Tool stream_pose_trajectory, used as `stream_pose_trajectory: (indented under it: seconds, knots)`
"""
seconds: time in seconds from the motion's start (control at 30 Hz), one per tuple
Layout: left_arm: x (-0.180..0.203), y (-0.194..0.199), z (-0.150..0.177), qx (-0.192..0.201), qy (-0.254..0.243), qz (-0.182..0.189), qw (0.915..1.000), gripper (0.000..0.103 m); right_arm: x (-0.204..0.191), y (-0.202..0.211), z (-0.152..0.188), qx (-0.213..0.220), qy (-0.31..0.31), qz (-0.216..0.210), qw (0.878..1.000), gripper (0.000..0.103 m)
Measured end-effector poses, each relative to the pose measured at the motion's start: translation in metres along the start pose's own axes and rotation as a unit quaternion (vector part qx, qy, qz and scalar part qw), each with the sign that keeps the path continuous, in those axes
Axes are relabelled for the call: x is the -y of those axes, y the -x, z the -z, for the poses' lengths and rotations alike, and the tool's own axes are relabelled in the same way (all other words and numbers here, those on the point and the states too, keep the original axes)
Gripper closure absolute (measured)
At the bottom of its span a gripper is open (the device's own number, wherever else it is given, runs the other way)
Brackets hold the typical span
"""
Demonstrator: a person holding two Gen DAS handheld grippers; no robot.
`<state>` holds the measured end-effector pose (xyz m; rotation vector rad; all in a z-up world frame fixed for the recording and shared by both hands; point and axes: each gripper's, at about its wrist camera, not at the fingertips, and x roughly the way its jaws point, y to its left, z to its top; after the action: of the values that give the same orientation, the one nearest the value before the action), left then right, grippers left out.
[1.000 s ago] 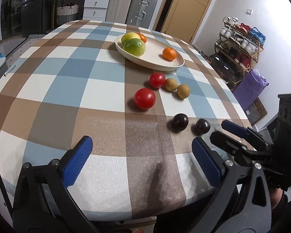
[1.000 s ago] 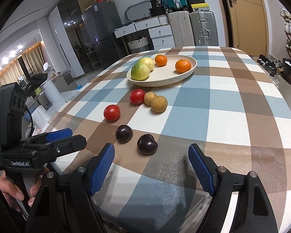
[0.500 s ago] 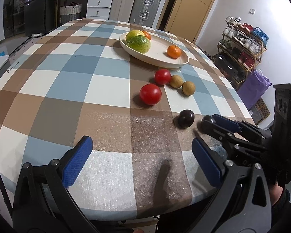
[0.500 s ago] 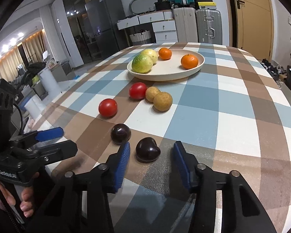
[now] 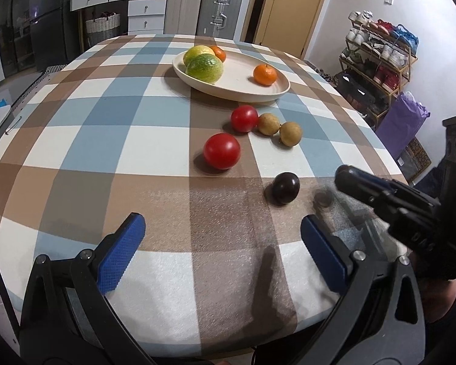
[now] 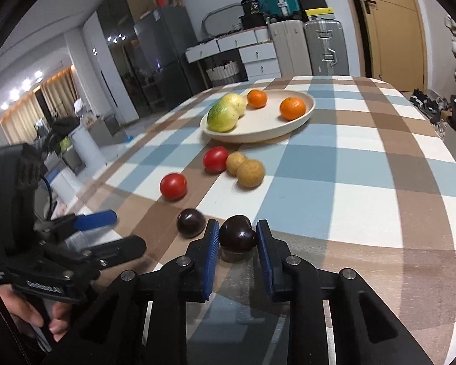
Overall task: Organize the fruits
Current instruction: 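Close right gripper on a dark plum while left gripper closes on the other plum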
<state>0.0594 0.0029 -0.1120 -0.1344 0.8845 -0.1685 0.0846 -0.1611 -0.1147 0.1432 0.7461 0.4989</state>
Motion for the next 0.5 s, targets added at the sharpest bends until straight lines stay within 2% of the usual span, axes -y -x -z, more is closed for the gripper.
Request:
stream_pose_trajectory:
  seconds: [0.5]
  knots:
    - [0.026,-0.027,-0.018,-0.022,-0.018,-0.009,0.9996,0.001,0.018,0.019,-0.003,0.022,-0.02,-0.025,0.999,0.078]
